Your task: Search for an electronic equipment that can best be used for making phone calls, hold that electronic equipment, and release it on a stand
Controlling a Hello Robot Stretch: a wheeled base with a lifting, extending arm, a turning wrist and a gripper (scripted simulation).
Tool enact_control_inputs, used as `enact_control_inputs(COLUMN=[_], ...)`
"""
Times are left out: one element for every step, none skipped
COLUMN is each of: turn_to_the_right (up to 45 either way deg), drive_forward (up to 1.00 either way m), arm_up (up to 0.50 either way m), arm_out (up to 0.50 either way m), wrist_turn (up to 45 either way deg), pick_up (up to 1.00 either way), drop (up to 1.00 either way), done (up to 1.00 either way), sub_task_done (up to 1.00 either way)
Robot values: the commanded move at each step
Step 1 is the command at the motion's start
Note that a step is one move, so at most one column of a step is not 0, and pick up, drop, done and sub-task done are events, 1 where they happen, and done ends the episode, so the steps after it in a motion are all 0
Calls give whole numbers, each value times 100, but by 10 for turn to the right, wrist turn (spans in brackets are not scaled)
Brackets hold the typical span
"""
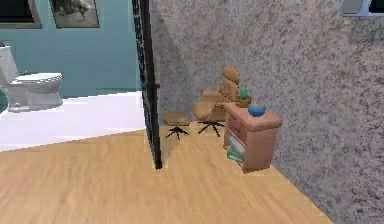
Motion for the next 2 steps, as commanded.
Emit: enact_control_inputs(turn_to_the_right=[0,60], drive_forward=[20,0], arm_up=[0,0], arm_out=[0,0], wrist_turn=[0,0], pick_up=[0,0], drop=[0,0], done=[0,0], sub_task_done=[0,0])
